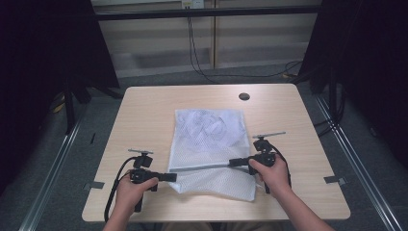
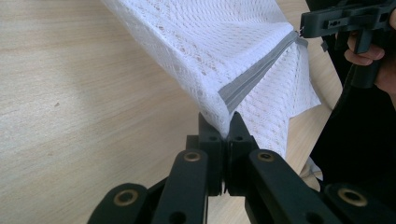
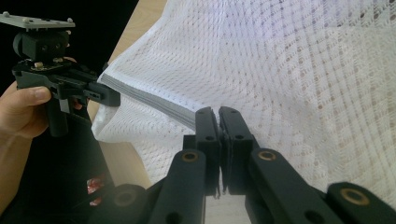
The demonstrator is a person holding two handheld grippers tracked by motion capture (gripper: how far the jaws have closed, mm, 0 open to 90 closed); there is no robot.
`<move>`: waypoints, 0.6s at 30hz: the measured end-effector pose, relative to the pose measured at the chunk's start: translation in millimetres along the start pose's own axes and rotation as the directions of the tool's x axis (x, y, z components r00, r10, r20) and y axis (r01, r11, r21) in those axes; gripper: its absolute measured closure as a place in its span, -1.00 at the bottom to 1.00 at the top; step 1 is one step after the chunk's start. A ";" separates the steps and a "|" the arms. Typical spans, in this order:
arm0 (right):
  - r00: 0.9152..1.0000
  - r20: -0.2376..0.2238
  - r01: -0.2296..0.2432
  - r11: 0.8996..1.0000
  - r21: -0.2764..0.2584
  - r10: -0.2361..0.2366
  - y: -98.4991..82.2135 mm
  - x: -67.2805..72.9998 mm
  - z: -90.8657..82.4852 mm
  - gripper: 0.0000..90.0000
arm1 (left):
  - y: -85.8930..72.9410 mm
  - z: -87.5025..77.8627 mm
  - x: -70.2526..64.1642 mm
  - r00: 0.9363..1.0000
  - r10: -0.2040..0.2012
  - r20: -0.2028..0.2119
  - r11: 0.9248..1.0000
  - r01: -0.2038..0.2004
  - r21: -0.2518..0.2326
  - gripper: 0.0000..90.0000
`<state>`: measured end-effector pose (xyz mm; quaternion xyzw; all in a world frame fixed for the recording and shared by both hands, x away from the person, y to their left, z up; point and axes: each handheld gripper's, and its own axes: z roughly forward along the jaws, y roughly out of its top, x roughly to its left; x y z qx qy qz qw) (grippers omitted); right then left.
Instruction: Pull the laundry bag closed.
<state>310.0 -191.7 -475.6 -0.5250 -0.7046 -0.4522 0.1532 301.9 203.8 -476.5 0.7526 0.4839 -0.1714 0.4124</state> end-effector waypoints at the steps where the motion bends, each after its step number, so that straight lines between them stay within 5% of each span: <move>1: 1.000 -0.001 0.001 1.000 0.000 -0.001 -0.1 0.0 -0.4 0.93 | 0.1 0.0 -0.4 1.000 0.001 0.003 1.000 -0.001 0.002 0.97; 18: 1.000 0.012 0.006 1.000 -0.002 -0.006 -2.5 -2.7 -8.2 0.93 | 0.1 -1.0 0.2 1.000 0.004 -0.002 1.000 -0.004 0.000 0.97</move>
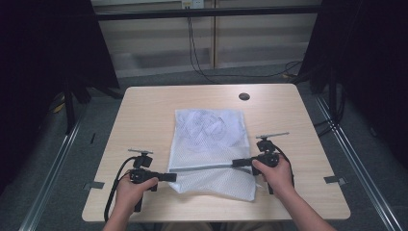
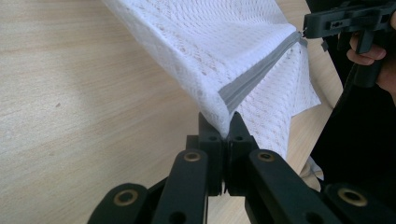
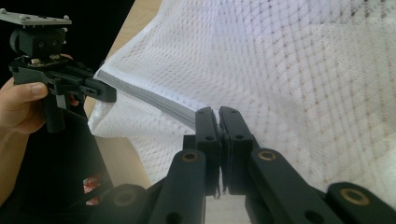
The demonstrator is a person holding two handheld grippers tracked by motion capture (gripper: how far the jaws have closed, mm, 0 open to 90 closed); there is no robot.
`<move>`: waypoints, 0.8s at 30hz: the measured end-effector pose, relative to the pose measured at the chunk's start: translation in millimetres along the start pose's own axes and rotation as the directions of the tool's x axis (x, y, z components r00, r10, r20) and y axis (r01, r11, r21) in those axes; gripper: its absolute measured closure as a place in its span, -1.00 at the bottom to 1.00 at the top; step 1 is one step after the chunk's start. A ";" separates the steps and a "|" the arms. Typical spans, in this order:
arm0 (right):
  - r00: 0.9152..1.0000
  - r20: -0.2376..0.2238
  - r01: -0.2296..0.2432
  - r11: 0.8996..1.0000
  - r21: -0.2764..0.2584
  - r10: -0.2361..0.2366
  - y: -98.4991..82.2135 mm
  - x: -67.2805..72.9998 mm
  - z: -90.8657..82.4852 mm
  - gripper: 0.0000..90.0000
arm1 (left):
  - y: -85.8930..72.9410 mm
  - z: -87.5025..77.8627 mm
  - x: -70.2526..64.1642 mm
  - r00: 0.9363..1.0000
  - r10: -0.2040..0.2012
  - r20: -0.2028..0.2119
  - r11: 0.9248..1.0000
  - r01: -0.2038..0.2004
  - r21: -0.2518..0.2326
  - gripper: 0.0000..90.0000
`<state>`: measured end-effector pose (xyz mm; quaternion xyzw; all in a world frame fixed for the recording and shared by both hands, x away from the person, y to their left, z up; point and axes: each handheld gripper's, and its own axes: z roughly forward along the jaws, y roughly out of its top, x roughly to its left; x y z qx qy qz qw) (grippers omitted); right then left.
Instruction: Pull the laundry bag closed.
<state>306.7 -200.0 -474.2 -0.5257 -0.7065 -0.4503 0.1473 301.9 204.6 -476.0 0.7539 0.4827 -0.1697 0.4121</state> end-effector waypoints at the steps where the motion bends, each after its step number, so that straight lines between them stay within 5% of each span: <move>1: 1.000 0.000 -0.005 1.000 0.003 0.005 -0.3 -0.3 -1.1 0.93 | 0.0 0.1 -0.1 1.000 -0.001 -0.001 1.000 0.001 0.000 0.97; 24: 0.999 0.028 -0.021 1.000 -0.016 0.021 -2.9 -12.3 -19.9 0.93 | -0.3 -0.1 -0.6 1.000 -0.012 0.007 1.000 0.012 0.002 0.97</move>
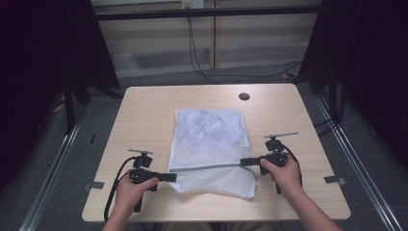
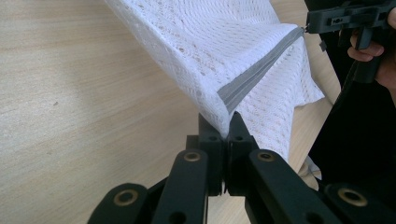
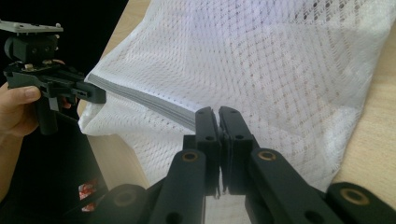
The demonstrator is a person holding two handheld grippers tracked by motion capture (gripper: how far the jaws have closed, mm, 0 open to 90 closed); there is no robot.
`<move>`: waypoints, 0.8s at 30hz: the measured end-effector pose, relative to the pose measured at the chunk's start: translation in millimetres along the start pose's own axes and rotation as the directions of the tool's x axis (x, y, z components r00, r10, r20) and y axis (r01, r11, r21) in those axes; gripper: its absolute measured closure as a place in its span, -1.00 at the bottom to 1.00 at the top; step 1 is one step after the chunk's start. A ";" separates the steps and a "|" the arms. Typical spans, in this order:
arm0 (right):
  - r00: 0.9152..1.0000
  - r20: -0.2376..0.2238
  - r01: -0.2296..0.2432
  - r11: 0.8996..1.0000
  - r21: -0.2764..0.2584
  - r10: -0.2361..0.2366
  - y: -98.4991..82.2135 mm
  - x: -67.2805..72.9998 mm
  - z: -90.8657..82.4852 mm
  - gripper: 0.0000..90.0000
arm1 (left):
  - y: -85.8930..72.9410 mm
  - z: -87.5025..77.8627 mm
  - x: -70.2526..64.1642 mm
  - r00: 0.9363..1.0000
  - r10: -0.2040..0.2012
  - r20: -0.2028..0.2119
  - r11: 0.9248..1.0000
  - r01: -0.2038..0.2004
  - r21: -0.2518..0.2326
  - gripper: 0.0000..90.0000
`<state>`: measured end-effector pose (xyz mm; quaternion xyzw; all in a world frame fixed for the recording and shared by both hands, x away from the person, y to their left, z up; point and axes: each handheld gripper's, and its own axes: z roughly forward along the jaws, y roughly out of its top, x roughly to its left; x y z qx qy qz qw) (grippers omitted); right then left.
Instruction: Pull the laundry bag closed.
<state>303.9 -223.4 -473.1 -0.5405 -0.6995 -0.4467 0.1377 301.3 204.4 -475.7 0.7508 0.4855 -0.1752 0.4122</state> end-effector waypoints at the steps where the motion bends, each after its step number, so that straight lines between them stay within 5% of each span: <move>1: 1.000 -0.001 -0.001 1.000 0.001 0.001 0.0 0.0 0.1 0.93 | 0.0 0.0 0.0 1.000 -0.001 0.001 1.000 0.001 0.000 0.97; 24: 1.000 0.006 0.001 1.000 -0.012 -0.001 -2.1 -4.2 -7.4 0.93 | -0.4 -1.5 0.5 1.000 -0.014 -0.005 1.000 0.014 0.004 0.97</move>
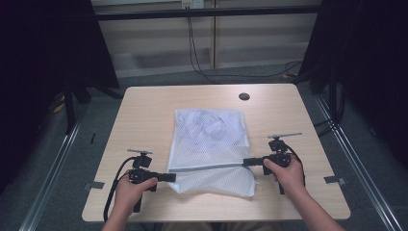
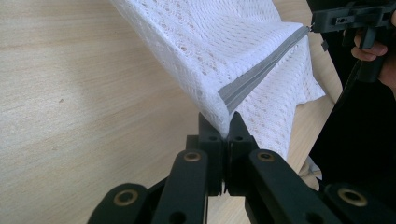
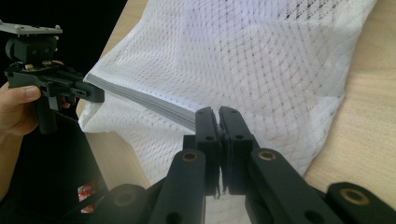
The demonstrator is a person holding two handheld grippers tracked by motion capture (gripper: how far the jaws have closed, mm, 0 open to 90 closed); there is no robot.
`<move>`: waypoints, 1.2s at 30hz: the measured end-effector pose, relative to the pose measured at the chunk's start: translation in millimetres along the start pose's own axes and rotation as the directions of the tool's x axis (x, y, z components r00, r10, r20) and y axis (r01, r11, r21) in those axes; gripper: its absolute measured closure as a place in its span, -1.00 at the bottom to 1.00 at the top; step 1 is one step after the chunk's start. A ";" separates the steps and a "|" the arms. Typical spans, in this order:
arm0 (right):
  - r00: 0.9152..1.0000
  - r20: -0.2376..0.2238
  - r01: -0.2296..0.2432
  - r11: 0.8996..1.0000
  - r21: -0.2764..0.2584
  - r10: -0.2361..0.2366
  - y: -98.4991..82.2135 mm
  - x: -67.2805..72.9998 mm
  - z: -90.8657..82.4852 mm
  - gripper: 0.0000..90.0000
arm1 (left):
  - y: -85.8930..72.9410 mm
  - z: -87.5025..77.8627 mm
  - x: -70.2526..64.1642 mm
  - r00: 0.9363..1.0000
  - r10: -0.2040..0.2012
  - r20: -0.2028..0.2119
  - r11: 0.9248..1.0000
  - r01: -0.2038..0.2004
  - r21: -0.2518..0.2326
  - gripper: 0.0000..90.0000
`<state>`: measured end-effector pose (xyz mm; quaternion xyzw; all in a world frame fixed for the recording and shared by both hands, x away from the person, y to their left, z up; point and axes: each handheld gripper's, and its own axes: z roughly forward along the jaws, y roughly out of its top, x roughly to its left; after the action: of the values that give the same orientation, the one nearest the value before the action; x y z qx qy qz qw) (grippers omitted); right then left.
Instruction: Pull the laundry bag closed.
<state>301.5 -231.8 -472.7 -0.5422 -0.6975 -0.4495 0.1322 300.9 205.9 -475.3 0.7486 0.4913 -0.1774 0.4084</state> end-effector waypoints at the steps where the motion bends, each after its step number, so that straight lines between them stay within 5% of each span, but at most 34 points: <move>1: 1.000 0.005 0.001 1.000 0.001 -0.001 -0.2 0.3 -0.2 0.93 | 0.3 -0.4 1.0 1.000 0.009 -0.005 1.000 -0.009 -0.003 0.97; 36: 1.000 0.002 -0.012 1.000 -0.019 0.012 -6.2 -8.0 -10.8 0.93 | 0.6 -3.3 2.3 1.000 0.013 -0.011 1.000 -0.013 -0.002 0.97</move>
<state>295.9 -245.3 -475.0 -0.5482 -0.6901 -0.4547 0.1289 302.1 209.7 -474.6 0.7523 0.4890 -0.1700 0.4075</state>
